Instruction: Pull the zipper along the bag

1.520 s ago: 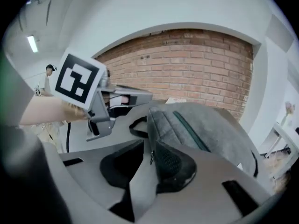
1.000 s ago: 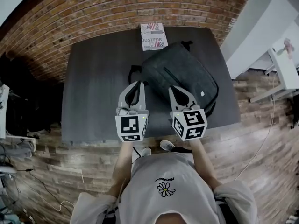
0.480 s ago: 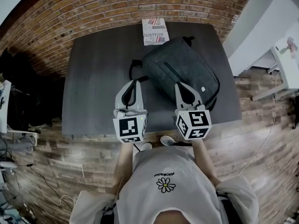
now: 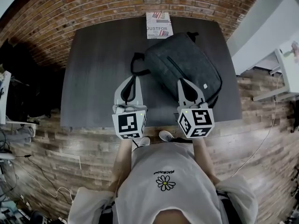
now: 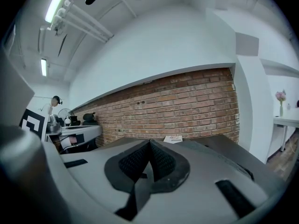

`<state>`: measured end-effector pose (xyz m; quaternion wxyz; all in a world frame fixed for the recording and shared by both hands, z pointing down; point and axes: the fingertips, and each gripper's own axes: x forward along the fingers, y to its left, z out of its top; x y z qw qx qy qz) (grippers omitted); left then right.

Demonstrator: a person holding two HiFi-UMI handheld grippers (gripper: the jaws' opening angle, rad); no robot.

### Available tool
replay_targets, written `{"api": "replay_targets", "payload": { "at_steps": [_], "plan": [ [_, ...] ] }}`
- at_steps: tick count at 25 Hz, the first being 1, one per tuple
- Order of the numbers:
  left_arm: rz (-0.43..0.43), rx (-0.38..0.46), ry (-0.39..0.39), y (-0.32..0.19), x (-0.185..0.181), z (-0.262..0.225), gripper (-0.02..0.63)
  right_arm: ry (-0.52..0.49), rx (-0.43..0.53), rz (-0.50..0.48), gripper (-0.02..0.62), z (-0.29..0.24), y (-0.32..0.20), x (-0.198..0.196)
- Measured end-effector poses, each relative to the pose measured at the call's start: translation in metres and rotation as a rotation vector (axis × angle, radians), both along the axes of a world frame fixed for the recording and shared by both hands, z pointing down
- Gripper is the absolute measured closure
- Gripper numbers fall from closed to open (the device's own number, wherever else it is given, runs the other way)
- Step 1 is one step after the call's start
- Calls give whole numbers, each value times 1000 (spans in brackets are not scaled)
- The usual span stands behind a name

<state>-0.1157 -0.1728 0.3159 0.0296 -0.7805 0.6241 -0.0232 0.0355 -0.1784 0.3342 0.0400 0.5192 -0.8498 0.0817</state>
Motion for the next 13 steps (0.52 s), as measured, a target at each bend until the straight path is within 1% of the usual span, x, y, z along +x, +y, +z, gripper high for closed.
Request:
{"api": "replay_targets", "payload": {
  "at_steps": [13],
  "plan": [
    [7, 6, -2, 8, 2, -2, 604, 11, 14, 4, 597, -1, 7, 2]
  ]
}}
